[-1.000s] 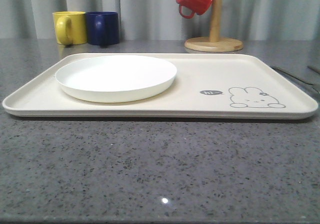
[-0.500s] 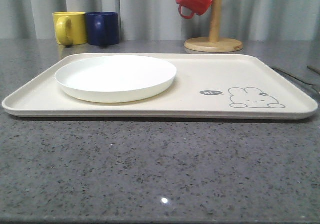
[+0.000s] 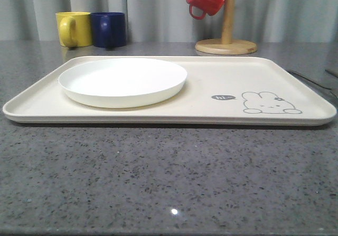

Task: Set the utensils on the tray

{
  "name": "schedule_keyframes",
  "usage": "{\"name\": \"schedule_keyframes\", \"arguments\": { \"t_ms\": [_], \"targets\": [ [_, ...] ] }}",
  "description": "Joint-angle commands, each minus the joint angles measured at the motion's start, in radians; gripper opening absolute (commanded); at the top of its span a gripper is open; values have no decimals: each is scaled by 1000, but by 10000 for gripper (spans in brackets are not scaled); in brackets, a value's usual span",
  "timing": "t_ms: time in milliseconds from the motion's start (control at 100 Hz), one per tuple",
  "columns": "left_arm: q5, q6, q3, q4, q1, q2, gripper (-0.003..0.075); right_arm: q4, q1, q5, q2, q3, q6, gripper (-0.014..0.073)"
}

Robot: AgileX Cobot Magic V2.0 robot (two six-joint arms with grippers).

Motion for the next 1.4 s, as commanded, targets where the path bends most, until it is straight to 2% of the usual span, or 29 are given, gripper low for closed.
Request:
{"name": "schedule_keyframes", "arguments": {
  "t_ms": [0, 370, 890, 970, 1140, 1230, 1390],
  "targets": [
    [-78, -2, -27, -9, 3, 4, -18, 8, 12, -64, 23, -56, -22, 444],
    [-78, -2, -27, -9, 3, 4, -18, 7, 14, -94, 171, -97, -25, 444],
    [-78, -2, -27, -9, 3, 4, -18, 7, 14, -94, 237, -97, -25, 439],
    [-78, -2, -27, -9, 3, 4, -18, 7, 14, -94, 237, -97, -25, 386],
    [-78, -2, -27, -9, 3, 4, -18, 8, 14, -94, 237, -97, -25, 180],
    [-78, -2, -27, -9, 3, 4, -18, 8, 14, -93, 237, -97, -25, 98],
    [-78, -2, -27, -9, 3, 4, -18, 8, 14, -92, 237, -97, -25, 39]
  ]
}}
